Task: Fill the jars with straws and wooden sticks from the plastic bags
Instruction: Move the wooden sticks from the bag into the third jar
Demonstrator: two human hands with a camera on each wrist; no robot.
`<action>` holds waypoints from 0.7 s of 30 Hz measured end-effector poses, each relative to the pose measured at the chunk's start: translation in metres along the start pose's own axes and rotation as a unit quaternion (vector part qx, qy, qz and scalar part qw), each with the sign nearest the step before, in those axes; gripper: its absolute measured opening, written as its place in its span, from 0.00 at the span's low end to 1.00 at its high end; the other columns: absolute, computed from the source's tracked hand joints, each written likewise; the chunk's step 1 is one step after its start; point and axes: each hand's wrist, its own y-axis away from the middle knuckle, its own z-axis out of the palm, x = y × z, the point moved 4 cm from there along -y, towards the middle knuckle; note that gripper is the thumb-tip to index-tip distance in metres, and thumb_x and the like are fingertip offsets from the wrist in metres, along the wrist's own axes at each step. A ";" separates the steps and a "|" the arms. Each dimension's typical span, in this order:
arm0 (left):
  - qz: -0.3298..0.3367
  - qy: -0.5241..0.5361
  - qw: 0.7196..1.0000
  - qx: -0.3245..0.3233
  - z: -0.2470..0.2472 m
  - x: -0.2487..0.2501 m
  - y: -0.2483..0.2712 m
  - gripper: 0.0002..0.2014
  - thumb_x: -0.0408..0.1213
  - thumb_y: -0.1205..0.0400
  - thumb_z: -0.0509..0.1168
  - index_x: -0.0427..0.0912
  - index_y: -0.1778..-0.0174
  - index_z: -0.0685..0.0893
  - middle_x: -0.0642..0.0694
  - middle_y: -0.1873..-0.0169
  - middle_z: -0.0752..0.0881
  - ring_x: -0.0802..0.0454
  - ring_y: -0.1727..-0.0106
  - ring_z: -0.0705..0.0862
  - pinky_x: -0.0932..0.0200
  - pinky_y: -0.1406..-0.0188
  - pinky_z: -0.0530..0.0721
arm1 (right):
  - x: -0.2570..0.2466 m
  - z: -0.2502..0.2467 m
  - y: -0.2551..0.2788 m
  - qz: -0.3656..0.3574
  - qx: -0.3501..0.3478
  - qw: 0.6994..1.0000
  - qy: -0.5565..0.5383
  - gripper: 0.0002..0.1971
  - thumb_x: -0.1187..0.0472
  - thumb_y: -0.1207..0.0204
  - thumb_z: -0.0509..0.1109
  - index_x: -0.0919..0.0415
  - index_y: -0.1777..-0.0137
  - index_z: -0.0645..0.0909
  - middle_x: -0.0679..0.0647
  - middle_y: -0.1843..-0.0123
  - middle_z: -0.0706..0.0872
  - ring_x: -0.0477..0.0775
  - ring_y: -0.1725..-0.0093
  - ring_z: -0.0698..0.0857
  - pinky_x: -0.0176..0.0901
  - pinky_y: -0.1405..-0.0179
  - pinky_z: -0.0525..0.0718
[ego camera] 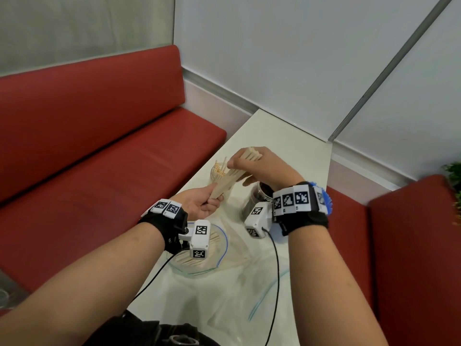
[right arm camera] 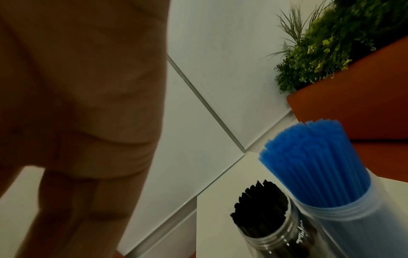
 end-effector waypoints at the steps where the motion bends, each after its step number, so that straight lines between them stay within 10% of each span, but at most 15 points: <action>1: 0.014 -0.004 1.000 0.009 -0.002 0.002 -0.001 0.11 0.42 0.11 0.57 0.40 0.56 0.76 0.49 0.74 0.76 0.62 0.86 0.65 0.71 0.94 0.56 | -0.001 -0.004 -0.002 0.008 -0.021 1.000 0.001 0.08 0.64 0.22 0.77 0.70 0.50 0.87 0.60 0.60 0.91 0.58 0.62 0.89 0.45 0.62 0.89; 7: 0.052 -0.140 0.980 0.130 -0.032 0.007 -0.008 0.20 0.39 0.10 0.53 0.28 0.54 0.83 0.34 0.61 0.88 0.50 0.72 0.81 0.64 0.79 0.80 | -0.008 -0.036 -0.041 -0.036 0.106 0.993 -0.036 0.03 0.70 0.23 0.74 0.66 0.57 0.88 0.66 0.60 0.88 0.63 0.66 0.88 0.58 0.52 0.92; 12: -0.036 -0.382 0.917 0.106 -0.041 -0.012 -0.012 0.10 0.28 0.18 0.61 0.24 0.51 0.85 0.30 0.56 0.89 0.43 0.65 0.88 0.55 0.57 0.90 | 0.015 -0.031 -0.081 -0.017 0.203 0.979 0.015 0.03 0.69 0.24 0.72 0.68 0.57 0.87 0.63 0.64 0.88 0.60 0.70 0.89 0.55 0.56 0.91; 16: -0.084 -0.591 0.801 0.052 -0.043 -0.028 -0.022 0.13 0.30 0.21 0.68 0.26 0.44 0.88 0.33 0.48 0.90 0.44 0.53 0.89 0.49 0.40 0.87 | 0.057 -0.012 -0.103 0.039 0.216 0.974 0.059 0.06 0.68 0.24 0.69 0.70 0.53 0.86 0.61 0.65 0.88 0.55 0.73 0.89 0.45 0.64 0.88; 21: -0.057 -0.778 0.625 0.032 -0.051 -0.042 -0.027 0.08 0.32 0.22 0.66 0.39 0.48 0.85 0.39 0.50 0.85 0.44 0.48 0.82 0.56 0.49 0.79 | 0.109 0.010 -0.119 0.076 0.219 0.971 0.065 0.07 0.65 0.24 0.70 0.65 0.53 0.89 0.60 0.65 0.90 0.54 0.69 0.91 0.41 0.60 0.89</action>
